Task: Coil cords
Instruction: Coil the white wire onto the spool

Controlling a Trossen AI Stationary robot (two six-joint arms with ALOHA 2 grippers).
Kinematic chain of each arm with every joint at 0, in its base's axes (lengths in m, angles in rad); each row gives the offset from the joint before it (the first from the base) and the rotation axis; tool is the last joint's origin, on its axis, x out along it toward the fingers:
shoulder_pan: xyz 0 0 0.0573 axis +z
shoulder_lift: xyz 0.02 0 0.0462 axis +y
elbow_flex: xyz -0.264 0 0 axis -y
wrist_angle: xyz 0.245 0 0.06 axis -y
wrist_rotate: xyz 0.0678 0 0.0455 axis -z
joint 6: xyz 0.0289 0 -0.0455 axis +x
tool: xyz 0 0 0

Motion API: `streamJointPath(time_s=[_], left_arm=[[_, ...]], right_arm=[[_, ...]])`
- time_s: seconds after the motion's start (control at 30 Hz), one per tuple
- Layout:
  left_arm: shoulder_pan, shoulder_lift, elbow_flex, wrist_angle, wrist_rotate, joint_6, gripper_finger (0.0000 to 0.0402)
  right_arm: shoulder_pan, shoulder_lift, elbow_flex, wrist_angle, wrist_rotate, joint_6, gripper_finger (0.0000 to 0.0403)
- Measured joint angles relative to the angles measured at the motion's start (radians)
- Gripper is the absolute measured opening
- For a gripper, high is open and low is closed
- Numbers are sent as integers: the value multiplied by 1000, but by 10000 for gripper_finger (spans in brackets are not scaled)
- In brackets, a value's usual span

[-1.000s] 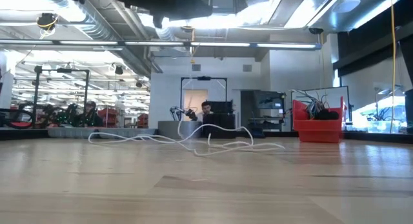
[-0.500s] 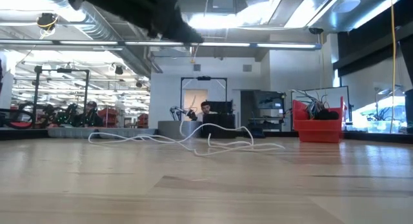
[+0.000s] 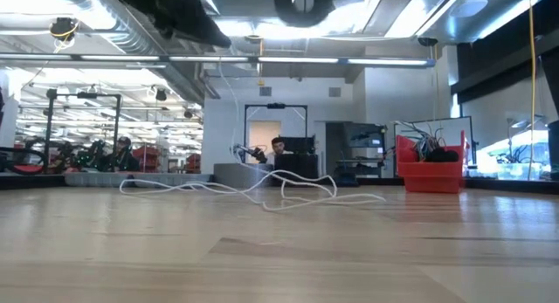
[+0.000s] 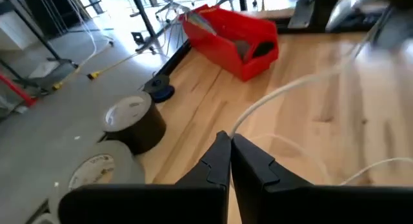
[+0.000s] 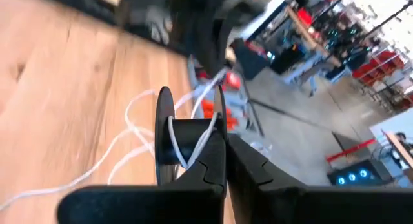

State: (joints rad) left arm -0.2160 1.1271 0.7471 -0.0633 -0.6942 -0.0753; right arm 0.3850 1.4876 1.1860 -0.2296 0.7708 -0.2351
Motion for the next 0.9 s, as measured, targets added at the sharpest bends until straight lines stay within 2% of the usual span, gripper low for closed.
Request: streamJointPath(time_s=[0.27, 0.47, 0.6, 0.77, 0.9], left_arm=[[-51, -18, -2, 108, 17, -33, 1], [-61, 50, -2, 262, 86, -2, 1], [-55, 115, -2, 358, 89, 13, 1], [-27, 186, -2, 415, 89, 24, 1], [0, 222, -2, 421, 89, 11, 1]], right_arm=[[-97, 91, -41, 17, 8, 45, 5], [-155, 171, -41, 170, 30, 47, 5], [-184, 204, -41, 283, 20, 47, 5], [-198, 212, -41, 391, -40, 45, 5], [-196, 190, -41, 461, -49, 17, 5]])
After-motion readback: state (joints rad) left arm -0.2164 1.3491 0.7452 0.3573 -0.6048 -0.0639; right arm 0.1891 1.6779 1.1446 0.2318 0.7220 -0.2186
